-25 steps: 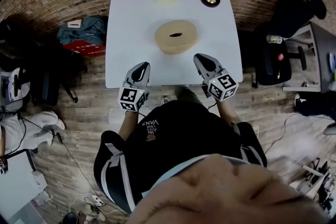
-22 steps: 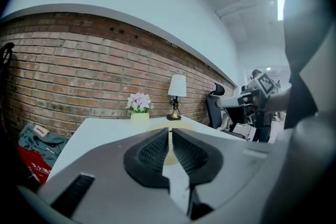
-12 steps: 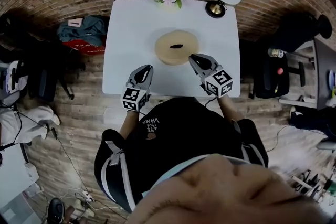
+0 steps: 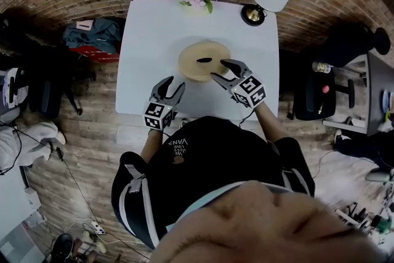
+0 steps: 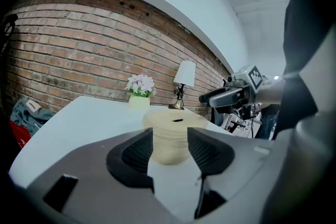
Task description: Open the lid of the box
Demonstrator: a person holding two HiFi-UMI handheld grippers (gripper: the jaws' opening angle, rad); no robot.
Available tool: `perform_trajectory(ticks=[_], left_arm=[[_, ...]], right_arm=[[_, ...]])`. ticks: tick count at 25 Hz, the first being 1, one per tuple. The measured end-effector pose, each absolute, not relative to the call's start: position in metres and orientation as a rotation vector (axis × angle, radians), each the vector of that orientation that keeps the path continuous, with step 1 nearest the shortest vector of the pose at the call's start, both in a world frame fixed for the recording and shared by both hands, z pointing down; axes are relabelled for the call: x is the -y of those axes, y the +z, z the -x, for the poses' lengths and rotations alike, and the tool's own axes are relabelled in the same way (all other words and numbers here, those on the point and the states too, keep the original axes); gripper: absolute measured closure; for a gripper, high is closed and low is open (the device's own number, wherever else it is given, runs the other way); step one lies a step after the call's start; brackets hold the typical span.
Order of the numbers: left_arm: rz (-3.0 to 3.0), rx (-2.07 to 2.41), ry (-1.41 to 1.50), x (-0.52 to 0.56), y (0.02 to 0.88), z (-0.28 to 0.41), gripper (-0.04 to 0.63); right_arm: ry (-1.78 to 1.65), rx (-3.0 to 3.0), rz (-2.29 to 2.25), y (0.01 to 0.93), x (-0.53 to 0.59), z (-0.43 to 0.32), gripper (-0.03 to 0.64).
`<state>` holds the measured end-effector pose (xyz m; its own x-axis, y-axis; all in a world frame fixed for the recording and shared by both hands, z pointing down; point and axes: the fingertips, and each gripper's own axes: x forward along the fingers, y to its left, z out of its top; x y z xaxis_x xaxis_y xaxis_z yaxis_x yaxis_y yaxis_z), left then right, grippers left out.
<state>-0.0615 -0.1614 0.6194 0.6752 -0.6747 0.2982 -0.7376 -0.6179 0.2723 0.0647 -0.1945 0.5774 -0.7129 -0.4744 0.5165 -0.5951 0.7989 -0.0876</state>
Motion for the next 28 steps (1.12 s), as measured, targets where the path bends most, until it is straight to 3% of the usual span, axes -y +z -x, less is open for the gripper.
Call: perform_trajectory(ticks=[14, 28], left_arm=[[-2.504, 1.037, 0.396, 0.172, 0.661, 0.039, 0.227], [-2.546, 0.979, 0.542, 0.191, 0.688, 0.025, 0.202]], right_arm=[[0.234, 2.362, -0.365, 0.608, 0.194, -0.038, 0.291], [0.166, 2.09, 0.05, 0.639, 0.193, -0.025, 0.272]])
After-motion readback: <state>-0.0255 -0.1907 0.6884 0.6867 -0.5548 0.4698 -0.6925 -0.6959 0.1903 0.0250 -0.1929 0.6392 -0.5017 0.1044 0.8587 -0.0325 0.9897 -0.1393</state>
